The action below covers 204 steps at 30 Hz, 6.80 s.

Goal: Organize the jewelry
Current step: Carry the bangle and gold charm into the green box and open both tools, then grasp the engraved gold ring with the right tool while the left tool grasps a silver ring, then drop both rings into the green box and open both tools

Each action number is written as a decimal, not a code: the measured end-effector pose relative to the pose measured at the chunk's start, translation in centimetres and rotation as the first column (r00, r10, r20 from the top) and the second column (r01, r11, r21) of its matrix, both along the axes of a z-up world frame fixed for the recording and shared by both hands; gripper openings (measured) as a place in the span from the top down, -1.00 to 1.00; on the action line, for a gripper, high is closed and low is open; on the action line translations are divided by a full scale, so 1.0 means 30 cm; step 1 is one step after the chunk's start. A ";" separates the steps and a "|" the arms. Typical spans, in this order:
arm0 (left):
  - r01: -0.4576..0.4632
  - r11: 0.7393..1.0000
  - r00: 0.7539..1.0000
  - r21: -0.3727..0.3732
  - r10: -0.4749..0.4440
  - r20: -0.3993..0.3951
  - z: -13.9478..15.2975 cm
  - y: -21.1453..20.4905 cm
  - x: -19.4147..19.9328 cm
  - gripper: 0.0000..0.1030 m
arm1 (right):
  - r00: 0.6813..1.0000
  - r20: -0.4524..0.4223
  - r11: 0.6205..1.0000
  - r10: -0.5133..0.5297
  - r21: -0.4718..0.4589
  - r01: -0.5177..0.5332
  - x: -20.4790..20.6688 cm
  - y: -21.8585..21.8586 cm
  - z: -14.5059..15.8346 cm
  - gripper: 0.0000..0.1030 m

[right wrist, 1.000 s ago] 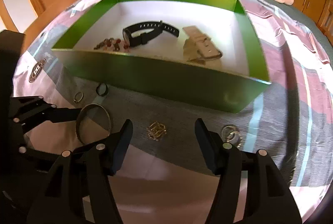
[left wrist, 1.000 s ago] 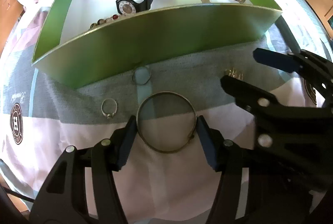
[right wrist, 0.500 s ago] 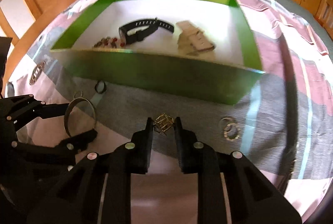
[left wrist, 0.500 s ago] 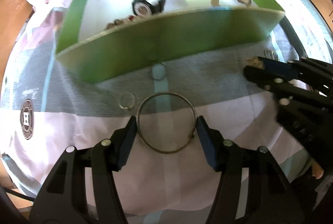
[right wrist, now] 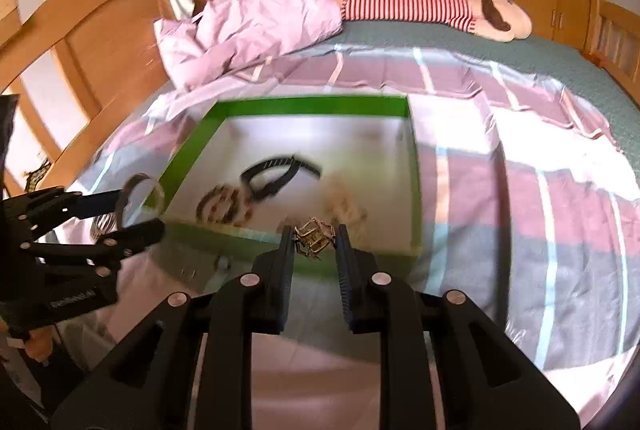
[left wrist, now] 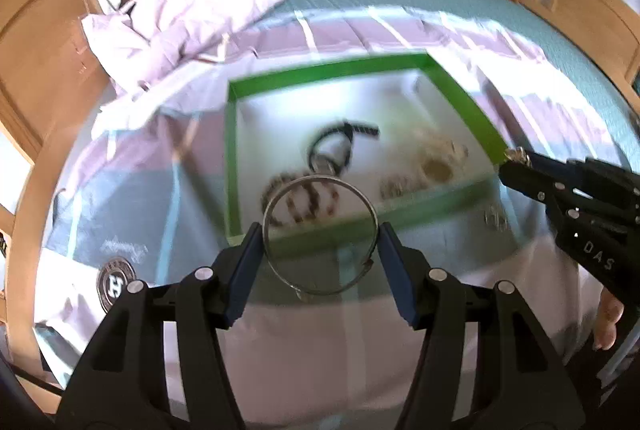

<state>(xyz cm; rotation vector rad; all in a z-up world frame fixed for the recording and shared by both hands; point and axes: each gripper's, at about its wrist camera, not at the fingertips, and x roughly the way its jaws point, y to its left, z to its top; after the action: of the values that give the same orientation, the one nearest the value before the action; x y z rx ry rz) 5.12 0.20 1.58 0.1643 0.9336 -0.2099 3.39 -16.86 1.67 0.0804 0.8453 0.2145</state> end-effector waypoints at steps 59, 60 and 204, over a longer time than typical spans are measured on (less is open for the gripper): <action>-0.111 0.994 0.941 0.014 0.110 -0.321 -0.285 0.139 0.072 -0.62 | 0.948 -0.274 0.971 0.161 -0.128 -0.202 -0.054 0.062 -0.302 -0.12; -0.107 0.994 0.941 0.015 0.106 -0.321 -0.286 0.133 0.071 -0.62 | 0.949 -0.273 0.971 0.160 -0.129 -0.201 -0.053 0.060 -0.300 -0.12; -0.139 0.985 0.975 -0.103 0.118 -0.190 -0.173 0.057 0.304 0.12 | 0.998 -0.001 0.994 0.061 -0.093 -0.061 0.125 0.014 -0.112 -0.02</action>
<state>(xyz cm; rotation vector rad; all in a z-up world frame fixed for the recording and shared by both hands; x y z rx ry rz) 14.25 1.91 -3.60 -0.0238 1.1082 -0.1603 7.14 -16.44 -1.68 -0.0327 0.8555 0.2320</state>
